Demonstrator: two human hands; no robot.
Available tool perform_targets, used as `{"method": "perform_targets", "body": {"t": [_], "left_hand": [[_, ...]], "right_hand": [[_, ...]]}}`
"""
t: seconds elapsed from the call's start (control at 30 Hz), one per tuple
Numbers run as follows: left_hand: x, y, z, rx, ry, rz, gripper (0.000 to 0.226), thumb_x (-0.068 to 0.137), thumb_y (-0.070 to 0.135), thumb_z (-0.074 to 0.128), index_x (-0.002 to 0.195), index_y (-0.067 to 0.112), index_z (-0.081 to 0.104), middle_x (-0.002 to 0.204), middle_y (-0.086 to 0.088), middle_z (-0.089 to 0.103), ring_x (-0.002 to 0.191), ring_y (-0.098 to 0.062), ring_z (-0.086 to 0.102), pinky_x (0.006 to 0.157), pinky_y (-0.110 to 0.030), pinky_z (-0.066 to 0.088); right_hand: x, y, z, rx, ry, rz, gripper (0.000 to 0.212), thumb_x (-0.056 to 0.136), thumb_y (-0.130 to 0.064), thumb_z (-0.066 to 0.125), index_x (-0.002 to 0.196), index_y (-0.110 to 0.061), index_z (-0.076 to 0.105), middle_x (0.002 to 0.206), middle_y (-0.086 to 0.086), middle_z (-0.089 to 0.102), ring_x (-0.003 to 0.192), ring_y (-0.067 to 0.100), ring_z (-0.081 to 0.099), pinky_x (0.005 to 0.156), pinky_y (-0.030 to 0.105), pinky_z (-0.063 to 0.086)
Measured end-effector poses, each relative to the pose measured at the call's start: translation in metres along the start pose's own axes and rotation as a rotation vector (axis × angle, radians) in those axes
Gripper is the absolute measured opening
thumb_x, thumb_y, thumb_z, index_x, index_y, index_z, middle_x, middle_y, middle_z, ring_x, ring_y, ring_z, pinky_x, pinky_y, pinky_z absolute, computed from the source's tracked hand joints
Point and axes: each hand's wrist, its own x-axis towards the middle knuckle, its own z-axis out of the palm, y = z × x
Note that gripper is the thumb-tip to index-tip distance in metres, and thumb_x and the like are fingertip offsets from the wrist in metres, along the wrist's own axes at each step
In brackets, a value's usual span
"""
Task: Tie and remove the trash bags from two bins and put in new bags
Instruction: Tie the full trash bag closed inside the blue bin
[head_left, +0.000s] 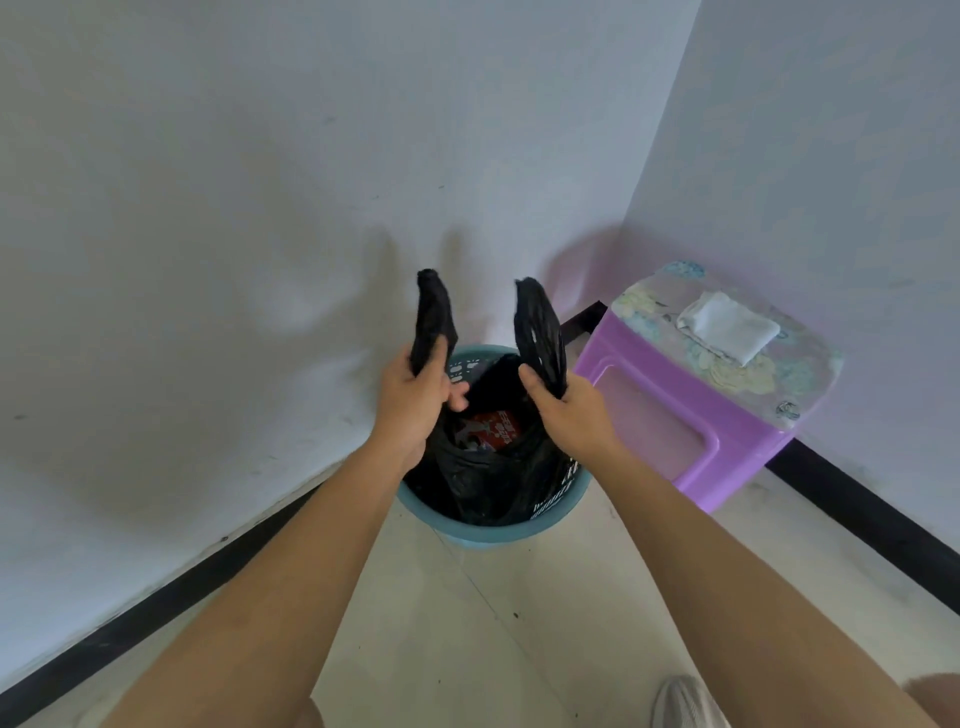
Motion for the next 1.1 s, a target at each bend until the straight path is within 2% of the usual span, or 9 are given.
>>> {"method": "perform_targets", "body": {"t": [0.13, 0.27, 0.4, 0.47, 0.6, 0.83, 0.9, 0.97, 1.1], "left_hand": [[0.001, -0.001, -0.014, -0.246, -0.010, -0.192, 0.029, 0.099, 0.023, 0.055, 0.076, 0.019, 0.037, 0.054, 0.006, 0.020, 0.045, -0.012, 0.020, 0.048, -0.028, 0.033], [0.007, -0.003, -0.029, -0.311, -0.249, -0.210, 0.029, 0.078, 0.007, 0.060, 0.068, 0.019, 0.036, 0.069, -0.002, 0.015, 0.057, -0.015, 0.021, 0.058, -0.031, 0.035], [0.001, 0.004, -0.026, -0.314, -0.377, -0.256, 0.035, 0.075, 0.039, 0.083, 0.088, 0.019, 0.056, 0.071, 0.000, 0.010, 0.061, -0.016, 0.016, 0.062, -0.030, 0.038], [-0.004, 0.006, -0.022, -0.301, -0.403, -0.252, 0.033, 0.078, 0.045, 0.078, 0.073, 0.019, 0.058, 0.065, 0.000, 0.011, 0.060, -0.016, 0.016, 0.063, -0.029, 0.039], [-0.009, 0.006, -0.015, -0.260, -0.279, -0.184, 0.055, 0.095, 0.036, 0.061, 0.053, 0.021, 0.028, 0.048, 0.003, 0.016, 0.050, -0.016, 0.019, 0.061, -0.030, 0.037], [-0.004, 0.004, -0.024, -0.392, -0.170, -0.243, 0.029, 0.094, 0.022, 0.065, 0.071, 0.019, 0.047, 0.047, 0.008, 0.020, 0.043, -0.009, 0.019, 0.051, -0.024, 0.031], [-0.001, 0.004, -0.029, -0.392, -0.238, -0.254, 0.016, 0.090, 0.008, 0.066, 0.086, 0.016, 0.052, 0.052, 0.009, 0.023, 0.043, -0.006, 0.022, 0.051, -0.022, 0.031], [0.004, 0.003, -0.038, -0.366, -0.340, -0.287, 0.027, 0.087, -0.003, 0.063, 0.105, 0.012, 0.050, 0.059, 0.007, 0.025, 0.046, -0.005, 0.027, 0.053, -0.022, 0.033], [0.000, 0.005, -0.043, -0.024, -0.571, -0.204, 0.037, 0.086, -0.001, 0.067, 0.120, 0.008, 0.056, 0.075, 0.004, 0.056, 0.061, -0.006, 0.046, 0.060, -0.023, 0.036]], "right_hand": [[-0.005, 0.002, -0.016, -0.320, -0.076, -0.085, 0.055, 0.099, -0.058, 0.039, 0.063, -0.017, 0.036, 0.053, -0.003, 0.039, 0.049, 0.015, 0.039, 0.053, 0.031, 0.032], [0.000, 0.002, -0.026, -0.409, -0.124, -0.215, 0.046, 0.101, -0.053, 0.038, 0.070, -0.019, 0.047, 0.054, -0.006, 0.042, 0.048, 0.011, 0.042, 0.050, 0.027, 0.032], [-0.002, -0.014, -0.019, -0.511, -0.193, -0.416, 0.042, 0.101, -0.054, 0.038, 0.083, -0.019, 0.052, 0.072, -0.005, 0.052, 0.062, 0.013, 0.052, 0.060, 0.031, 0.046], [-0.005, -0.021, -0.010, -0.591, -0.233, -0.485, 0.051, 0.096, -0.065, 0.033, 0.082, -0.018, 0.049, 0.074, -0.005, 0.050, 0.065, 0.015, 0.052, 0.062, 0.033, 0.047], [-0.004, -0.010, -0.006, -0.633, -0.297, -0.455, 0.045, 0.097, -0.063, 0.038, 0.089, -0.020, 0.049, 0.080, -0.006, 0.054, 0.071, 0.016, 0.055, 0.068, 0.039, 0.051], [-0.010, 0.016, -0.020, -0.603, -0.342, -0.388, 0.028, 0.105, -0.043, 0.033, 0.100, -0.022, 0.052, 0.097, -0.003, 0.048, 0.086, 0.015, 0.050, 0.080, 0.031, 0.044], [-0.012, 0.021, -0.027, -0.512, -0.294, -0.347, 0.021, 0.106, -0.038, 0.034, 0.093, -0.030, 0.048, 0.092, -0.006, 0.047, 0.080, 0.011, 0.050, 0.076, 0.031, 0.042], [-0.012, 0.023, -0.034, -0.399, -0.247, -0.308, 0.023, 0.107, -0.038, 0.033, 0.085, -0.036, 0.042, 0.087, -0.010, 0.048, 0.078, 0.004, 0.050, 0.073, 0.029, 0.040], [-0.010, 0.005, -0.036, -0.481, -0.388, -0.326, 0.029, 0.106, -0.043, 0.031, 0.094, -0.024, 0.049, 0.090, -0.005, 0.054, 0.080, 0.010, 0.055, 0.077, 0.032, 0.046]]}}
